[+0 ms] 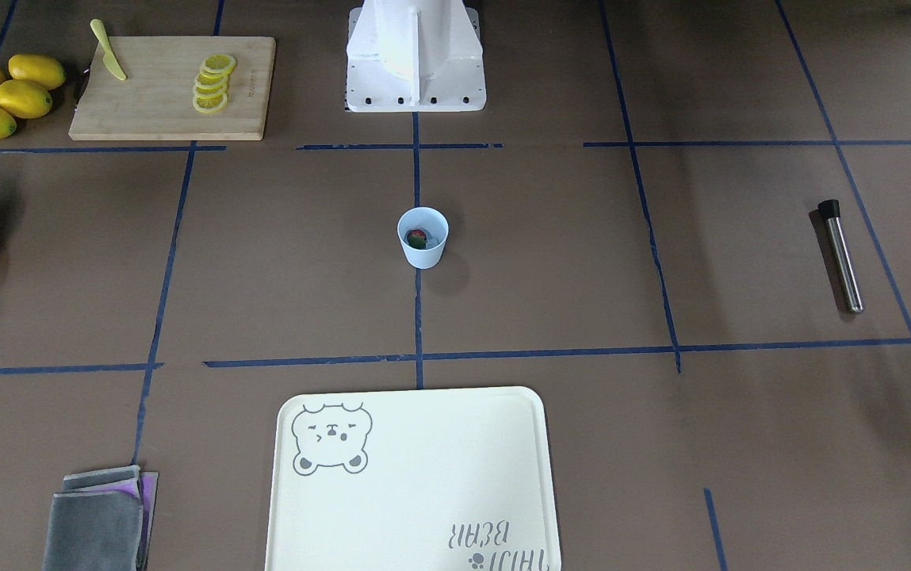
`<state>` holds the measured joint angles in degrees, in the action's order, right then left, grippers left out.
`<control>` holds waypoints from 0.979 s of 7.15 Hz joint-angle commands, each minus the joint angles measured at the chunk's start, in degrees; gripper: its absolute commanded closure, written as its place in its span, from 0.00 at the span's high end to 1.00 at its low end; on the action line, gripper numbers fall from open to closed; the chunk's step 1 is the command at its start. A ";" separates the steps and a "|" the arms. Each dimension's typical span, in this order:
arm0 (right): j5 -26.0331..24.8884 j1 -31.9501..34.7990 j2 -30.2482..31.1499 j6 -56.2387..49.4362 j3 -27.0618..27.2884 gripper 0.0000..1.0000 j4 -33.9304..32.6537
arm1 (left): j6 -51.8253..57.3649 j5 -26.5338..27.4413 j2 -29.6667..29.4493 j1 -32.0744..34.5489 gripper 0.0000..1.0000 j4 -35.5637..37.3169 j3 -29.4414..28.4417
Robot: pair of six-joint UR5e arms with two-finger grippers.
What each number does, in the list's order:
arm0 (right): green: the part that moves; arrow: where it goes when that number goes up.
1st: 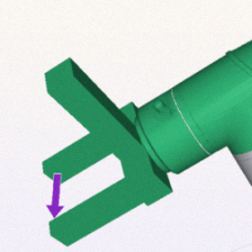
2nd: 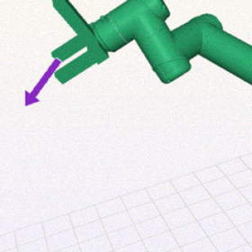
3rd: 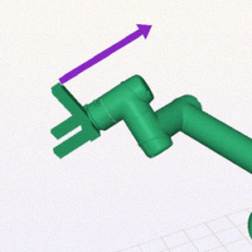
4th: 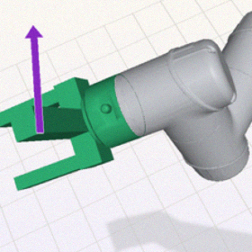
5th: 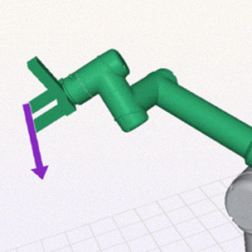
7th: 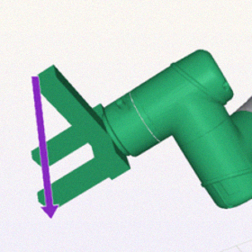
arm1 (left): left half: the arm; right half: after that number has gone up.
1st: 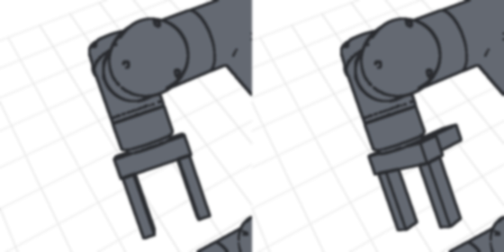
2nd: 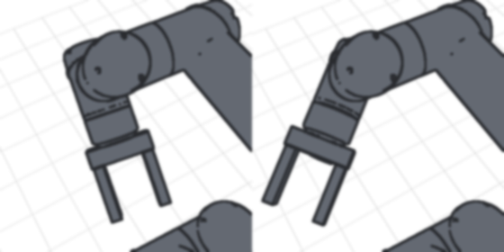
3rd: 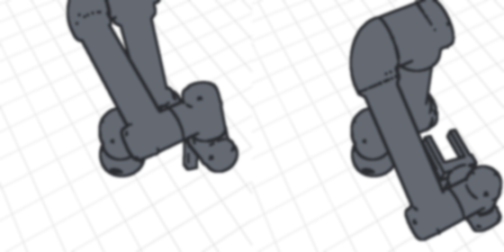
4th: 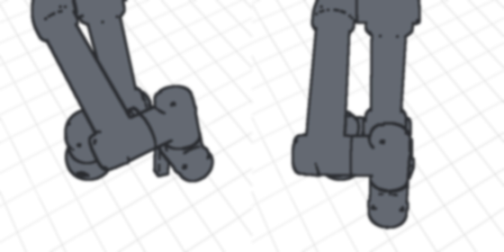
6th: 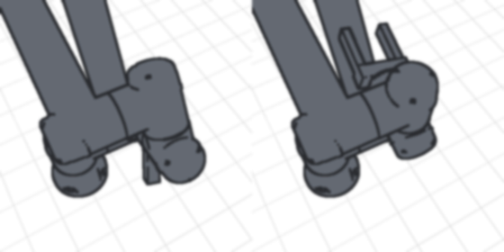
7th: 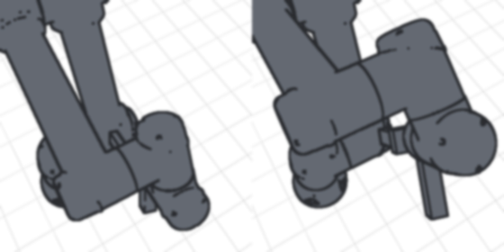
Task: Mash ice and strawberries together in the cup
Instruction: 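Open the left gripper and lift away from the muddler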
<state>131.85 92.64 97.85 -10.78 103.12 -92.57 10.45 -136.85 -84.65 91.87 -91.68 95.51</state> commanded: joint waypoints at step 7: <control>-0.02 0.00 0.23 0.32 -0.20 1.00 -0.07 | 0.19 -1.40 1.59 -0.03 1.00 -2.27 -2.61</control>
<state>131.88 92.64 98.00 -10.40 102.92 -92.63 10.50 -138.28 -83.24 91.85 -94.09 93.00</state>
